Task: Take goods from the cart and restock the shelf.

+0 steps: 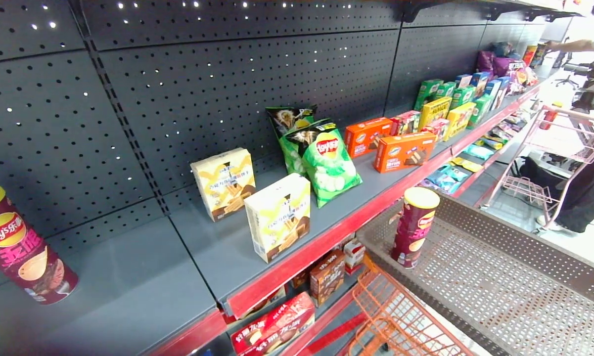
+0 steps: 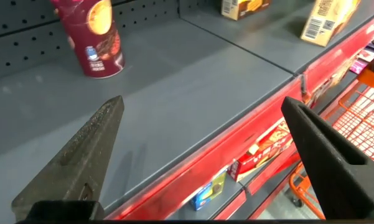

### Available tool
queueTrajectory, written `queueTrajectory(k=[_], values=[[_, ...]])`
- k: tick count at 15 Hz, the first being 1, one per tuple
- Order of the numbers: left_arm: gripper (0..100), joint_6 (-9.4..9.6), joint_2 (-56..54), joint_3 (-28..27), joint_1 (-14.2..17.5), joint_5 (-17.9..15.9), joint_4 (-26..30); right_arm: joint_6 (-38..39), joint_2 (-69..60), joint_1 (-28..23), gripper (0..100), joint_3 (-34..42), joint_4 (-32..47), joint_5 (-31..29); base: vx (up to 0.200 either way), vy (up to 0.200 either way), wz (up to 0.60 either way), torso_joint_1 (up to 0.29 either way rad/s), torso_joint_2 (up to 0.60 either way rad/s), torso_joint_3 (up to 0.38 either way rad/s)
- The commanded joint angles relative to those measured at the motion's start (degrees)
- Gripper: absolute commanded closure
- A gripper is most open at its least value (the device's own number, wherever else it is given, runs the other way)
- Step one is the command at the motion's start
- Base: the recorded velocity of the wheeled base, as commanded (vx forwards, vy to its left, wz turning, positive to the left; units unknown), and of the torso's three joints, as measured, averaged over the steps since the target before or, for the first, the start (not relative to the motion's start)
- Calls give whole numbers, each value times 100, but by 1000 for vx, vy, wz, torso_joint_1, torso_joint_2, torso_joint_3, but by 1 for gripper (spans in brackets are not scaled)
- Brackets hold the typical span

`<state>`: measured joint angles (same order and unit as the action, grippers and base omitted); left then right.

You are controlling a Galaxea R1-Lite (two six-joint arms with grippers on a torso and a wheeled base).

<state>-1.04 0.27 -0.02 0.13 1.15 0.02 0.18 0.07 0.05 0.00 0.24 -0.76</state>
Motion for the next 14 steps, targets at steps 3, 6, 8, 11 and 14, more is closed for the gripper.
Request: queueTrajectory(k=[3,6,8,11,14], values=[[0,-2,8,2,4,0,-2,-1,1,4,0,0,2,-4,0,0,0,0,0,0],[0,-2,8,2,4,8,-2,17,1,-5,0,0,2,-4,0,0,0,0,0,0],[0,-2,8,2,4,0,-2,-1,10,-5,0,0,11,5,0,0,0,0,0,0],[0,7,8,2,4,0,-2,-97,1,4,0,0,-7,436,0,0,0,0,0,0],[0,-2,8,-6,4,8,-2,-291,1,13,0,0,-60,577,0,0,0,0,0,0]])
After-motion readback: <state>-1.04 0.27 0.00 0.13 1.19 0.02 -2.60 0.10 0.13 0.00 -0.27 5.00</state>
